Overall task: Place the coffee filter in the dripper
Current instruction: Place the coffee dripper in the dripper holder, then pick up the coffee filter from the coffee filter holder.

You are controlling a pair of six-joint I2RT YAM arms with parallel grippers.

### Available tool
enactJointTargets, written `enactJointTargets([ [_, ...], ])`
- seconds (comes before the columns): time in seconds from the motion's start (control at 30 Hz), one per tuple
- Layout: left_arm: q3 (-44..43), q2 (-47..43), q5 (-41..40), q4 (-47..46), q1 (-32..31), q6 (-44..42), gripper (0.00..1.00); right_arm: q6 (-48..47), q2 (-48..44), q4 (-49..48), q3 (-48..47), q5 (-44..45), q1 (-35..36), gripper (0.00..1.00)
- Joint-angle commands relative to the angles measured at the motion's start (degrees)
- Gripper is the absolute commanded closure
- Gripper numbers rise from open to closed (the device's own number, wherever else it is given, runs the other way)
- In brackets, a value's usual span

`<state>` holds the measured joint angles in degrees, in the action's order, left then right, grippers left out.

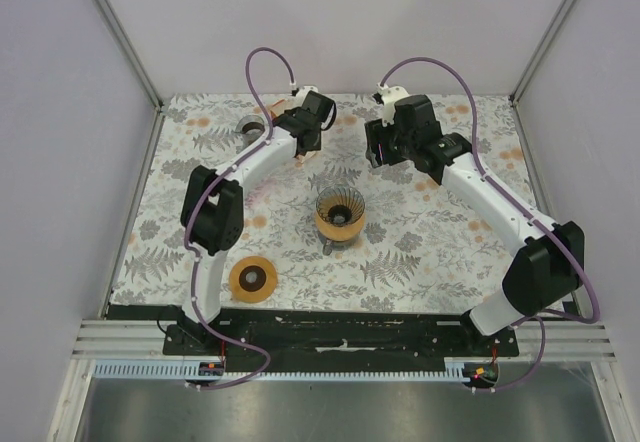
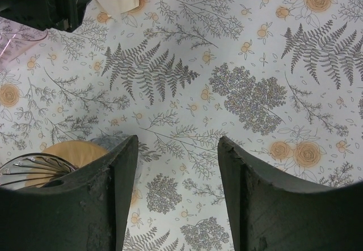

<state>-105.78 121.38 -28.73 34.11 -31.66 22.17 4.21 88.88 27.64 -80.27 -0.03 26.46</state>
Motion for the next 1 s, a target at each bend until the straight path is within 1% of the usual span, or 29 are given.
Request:
enactJointTargets([
  [0.0, 0.13, 2.36, -6.07, -1.59, 1.07, 6.3, 0.46, -1.22, -0.81, -2.15, 0.46, 0.3, -0.27, 0.36],
  [0.03, -0.13, 3.06, -6.25, -1.59, 1.07, 6.39, 0.44, -1.22, -0.81, -2.15, 0.64, -1.27, -0.18, 0.35],
  [0.1, -0.74, 3.77, -5.64, -1.5, 1.16, 6.57, 0.41, -1.48, -1.17, -2.15, 0.82, -1.29, -0.27, 0.36],
  [0.23, -1.97, 5.44, -5.1, -1.85, 1.51, 5.69, 0.41, -1.84, -1.43, -2.24, 0.9, -1.29, -0.27, 0.35],
  [0.33, -2.51, 6.32, -6.42, -2.81, 1.69, 4.37, 0.45, -1.92, -1.43, -2.15, 0.82, -1.81, -0.27, 0.36],
  [0.43, -2.42, 6.41, -6.78, -3.87, 1.69, 3.49, 0.53, -2.27, -1.52, -2.15, 0.82, -1.99, -0.18, 0.36],
  [0.5, -2.77, 6.41, -6.69, -3.87, 1.6, 3.23, 0.57, -2.27, -1.61, -2.15, 0.82, -1.9, -0.27, 0.36],
  [0.57, -3.03, 6.59, -6.69, -4.05, 1.6, 2.96, 0.58, -2.36, -1.43, -2.24, 0.82, -1.9, -0.27, 0.36],
  [0.8, -4.26, 7.99, -6.51, -5.54, 2.04, 0.94, 0.58, -2.54, -1.17, -2.24, 0.73, -2.6, -0.27, 0.36],
  [0.87, -4.87, 8.78, -6.34, -5.89, 2.39, 0.5, 0.62, -2.71, -1.25, -2.15, 0.64, -2.78, -0.27, 0.36],
  [0.9, -5.14, 8.96, -6.25, -5.98, 2.57, 0.15, 0.66, -2.71, -1.25, -2.15, 0.64, -2.87, -0.27, 0.36],
  [0.97, -5.05, 9.05, -5.72, -6.77, 2.57, -0.81, 0.68, -2.89, -1.25, -1.97, 0.55, -2.78, -0.27, 0.35],
])
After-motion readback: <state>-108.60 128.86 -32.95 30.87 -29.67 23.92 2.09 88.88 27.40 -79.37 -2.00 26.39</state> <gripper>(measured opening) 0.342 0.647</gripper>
